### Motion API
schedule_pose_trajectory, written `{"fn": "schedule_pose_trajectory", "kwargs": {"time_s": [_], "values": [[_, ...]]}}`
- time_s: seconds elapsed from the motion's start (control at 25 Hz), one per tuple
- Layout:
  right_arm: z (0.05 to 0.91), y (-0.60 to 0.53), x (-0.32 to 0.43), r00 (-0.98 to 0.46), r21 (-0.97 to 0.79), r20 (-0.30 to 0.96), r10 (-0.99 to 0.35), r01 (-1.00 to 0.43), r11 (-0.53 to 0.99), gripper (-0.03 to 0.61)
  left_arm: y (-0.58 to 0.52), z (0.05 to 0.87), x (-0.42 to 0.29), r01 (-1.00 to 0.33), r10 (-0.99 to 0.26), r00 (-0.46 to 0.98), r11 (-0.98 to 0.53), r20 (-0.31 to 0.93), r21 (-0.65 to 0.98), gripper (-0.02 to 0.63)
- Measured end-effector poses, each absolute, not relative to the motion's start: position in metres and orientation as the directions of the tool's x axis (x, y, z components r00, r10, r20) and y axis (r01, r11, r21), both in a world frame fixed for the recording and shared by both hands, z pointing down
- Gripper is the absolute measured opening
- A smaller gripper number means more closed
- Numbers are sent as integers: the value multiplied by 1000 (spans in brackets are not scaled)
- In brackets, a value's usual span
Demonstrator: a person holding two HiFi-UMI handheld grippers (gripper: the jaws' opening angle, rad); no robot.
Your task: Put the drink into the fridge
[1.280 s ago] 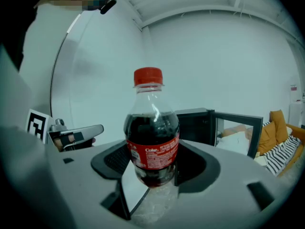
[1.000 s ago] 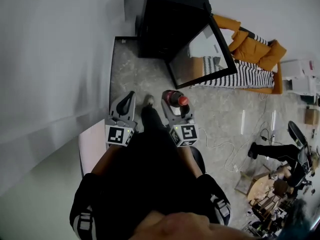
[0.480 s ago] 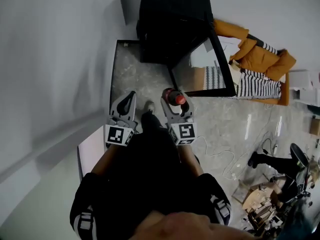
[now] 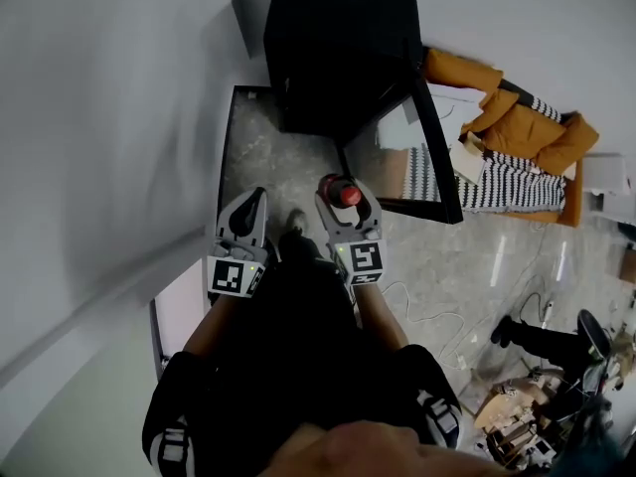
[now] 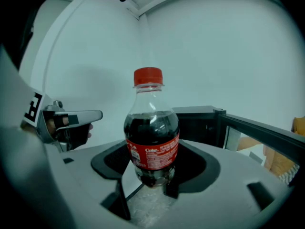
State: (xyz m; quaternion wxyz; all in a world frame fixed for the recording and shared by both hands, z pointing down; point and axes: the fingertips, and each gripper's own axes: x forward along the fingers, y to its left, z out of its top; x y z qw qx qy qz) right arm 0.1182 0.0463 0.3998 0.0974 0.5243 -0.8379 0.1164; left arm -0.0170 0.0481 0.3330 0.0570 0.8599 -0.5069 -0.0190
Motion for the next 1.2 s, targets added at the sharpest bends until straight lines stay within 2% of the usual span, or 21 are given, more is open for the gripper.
{"fn": "schedule_pose_trajectory", "kwargs": {"time_s": [0.64,1.2], "values": [[440,-32,105,-444,-86,303,-843,-894,440,295,-29,352,-15,-857,-864,504,-503,-22,111,5],[492,-126,92,-419,-56,318,-850,-904,425,295,-103,407,-16,-811,-811,582,-574,55,110,5]]}}
